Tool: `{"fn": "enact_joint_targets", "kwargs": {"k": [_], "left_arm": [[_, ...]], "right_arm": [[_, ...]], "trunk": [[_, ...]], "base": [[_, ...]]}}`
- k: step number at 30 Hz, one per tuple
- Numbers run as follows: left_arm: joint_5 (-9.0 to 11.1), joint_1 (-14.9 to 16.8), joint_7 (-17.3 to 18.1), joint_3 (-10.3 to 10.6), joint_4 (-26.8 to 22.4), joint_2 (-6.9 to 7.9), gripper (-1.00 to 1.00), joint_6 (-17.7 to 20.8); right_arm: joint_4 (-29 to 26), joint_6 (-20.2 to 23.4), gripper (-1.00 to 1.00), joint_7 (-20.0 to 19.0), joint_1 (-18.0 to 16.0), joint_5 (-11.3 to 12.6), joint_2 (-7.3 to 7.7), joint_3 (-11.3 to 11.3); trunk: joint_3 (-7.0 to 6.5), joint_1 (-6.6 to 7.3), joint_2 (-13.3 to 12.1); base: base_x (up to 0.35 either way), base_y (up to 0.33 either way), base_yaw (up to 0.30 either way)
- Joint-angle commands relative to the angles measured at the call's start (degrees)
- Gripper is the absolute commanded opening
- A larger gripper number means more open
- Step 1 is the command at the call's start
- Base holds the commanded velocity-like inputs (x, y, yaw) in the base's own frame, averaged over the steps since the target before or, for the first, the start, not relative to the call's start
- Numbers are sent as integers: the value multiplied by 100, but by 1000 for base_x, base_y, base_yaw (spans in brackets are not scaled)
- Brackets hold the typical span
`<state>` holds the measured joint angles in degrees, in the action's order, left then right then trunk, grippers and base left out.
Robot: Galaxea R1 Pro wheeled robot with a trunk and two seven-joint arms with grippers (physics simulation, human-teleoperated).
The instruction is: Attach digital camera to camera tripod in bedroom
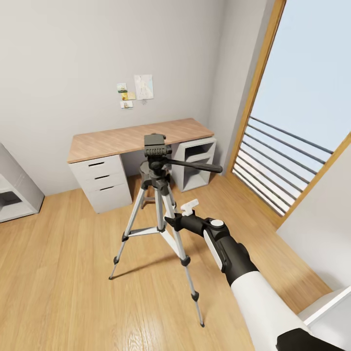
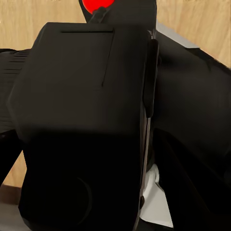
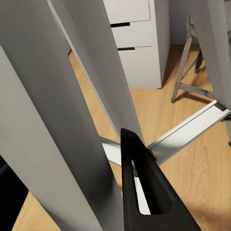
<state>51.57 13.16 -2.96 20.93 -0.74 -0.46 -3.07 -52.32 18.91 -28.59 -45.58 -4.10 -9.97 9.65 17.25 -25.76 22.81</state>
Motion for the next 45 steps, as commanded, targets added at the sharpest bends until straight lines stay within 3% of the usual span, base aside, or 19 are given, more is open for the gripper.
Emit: {"fn": "enact_joint_targets", "kwargs": {"k": [1,4,8,13,14,18,20,22,23,28,29,33,35,36,38,39,40,42,45], "left_arm": [[31,5,-28,49,-38,36,-100,-7],[2,2,-24,52,-221,146,-100,40],[-36,21,-27,59,-1057,472,-100,433],[-48,53,-48,57,-2669,1102,-100,2098],[-49,62,-91,48,-3240,1322,-100,2679],[-30,208,-372,-44,-4654,1863,-100,3975],[-3,514,-639,-254,-5350,2082,-100,4621],[16,1161,-1009,-682,-5828,2210,-100,5478],[45,1996,-1305,-1037,-5884,2247,-100,5980],[73,3697,-1498,-1253,-5040,2166,-100,6233],[68,4199,-1520,-1272,-4657,2064,-100,6258],[21,5363,-1557,-1289,-3767,1722,-100,6284],[4,6198,-1592,-1295,-3241,1465,-100,6280],[-1,7056,-1775,-1298,-2872,1192,-100,6276],[13,7471,-1924,-1300,-2791,1060,-100,6278],[40,7964,-2015,-1301,-2788,881,-100,6288],[46,8119,-2034,-1301,-2790,813,-100,6291],[58,8680,-2091,-1302,-2841,488,-100,6298],[62,8865,-2108,-1303,-3081,311,-100,6300]], "right_arm": [[-13,27,-100,-31,-4,-9,-3,-11],[-14,29,-100,-30,-3,-28,-3,-13],[-15,33,-100,-26,-3,-28,-3,-12],[-13,43,-100,-24,-3,-31,51,-8],[-12,46,-100,-24,-3,-33,59,-7],[-8,56,-100,-24,-3,-42,69,-13],[-7,63,-100,-24,-3,-44,78,-14],[-7,61,-100,-21,-3,-41,121,-10],[-6,55,-100,-18,-3,-47,145,-8],[-13,71,-100,-16,-5,-60,158,-7],[-14,81,-100,-16,-6,-64,160,-4],[-22,97,-100,-15,-4,-74,164,0],[-40,106,-100,-15,-4,-79,168,1],[-58,111,-100,-15,-3,-81,170,2],[-57,112,-100,-15,-4,-81,170,2],[-54,115,-100,-15,-4,-77,170,2],[-53,117,-100,-15,-4,-76,170,2],[-51,120,-100,-15,-3,-68,171,2],[-49,121,-100,-15,-3,-66,171,4]], "trunk": [[9,-3,11],[9,-3,11],[9,-3,11],[9,-3,11],[9,-3,11],[9,-3,11],[9,-3,11],[9,-3,11],[9,-3,11],[9,-3,11],[9,-3,11],[9,-3,11],[9,-3,11],[9,-3,11],[9,-3,11],[9,-3,11],[9,-3,11],[9,-3,11],[9,-3,11]], "base": [[0,0,0],[0,0,0],[0,0,0],[0,0,0],[0,0,0],[0,0,0],[0,0,0],[0,0,0],[0,0,0],[0,0,0],[0,0,0],[0,0,0],[0,0,0],[0,0,0],[0,0,0],[0,0,0],[0,0,0],[0,0,0],[0,0,0]]}}
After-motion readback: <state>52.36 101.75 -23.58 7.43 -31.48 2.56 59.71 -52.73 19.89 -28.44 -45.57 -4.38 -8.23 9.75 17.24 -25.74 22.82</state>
